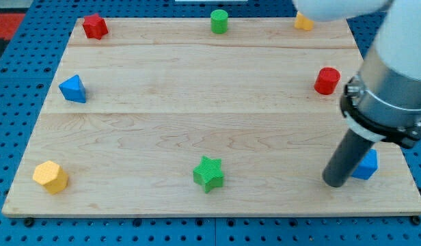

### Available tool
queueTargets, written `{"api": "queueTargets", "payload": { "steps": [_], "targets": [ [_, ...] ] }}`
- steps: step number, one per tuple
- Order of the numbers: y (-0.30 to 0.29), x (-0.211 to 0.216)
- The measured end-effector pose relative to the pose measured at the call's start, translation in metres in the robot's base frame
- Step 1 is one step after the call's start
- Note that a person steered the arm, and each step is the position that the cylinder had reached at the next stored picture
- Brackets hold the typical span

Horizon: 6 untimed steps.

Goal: Move the blue cube up and left

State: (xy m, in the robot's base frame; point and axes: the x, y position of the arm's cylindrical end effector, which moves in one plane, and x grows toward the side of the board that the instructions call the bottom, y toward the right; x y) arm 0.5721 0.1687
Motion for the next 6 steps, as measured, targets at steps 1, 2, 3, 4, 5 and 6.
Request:
{"api": "queueTargets", "payload": {
  "steps": [1, 2, 3, 4, 5, 6],
  "targets": [
    [0.034, 0.024],
    [0.074, 0.013],
    [0.067, -0.018],
    [0.014, -0.039],
    [-0.049, -0.058],
    [-0.036, -0.059]
  ]
}}
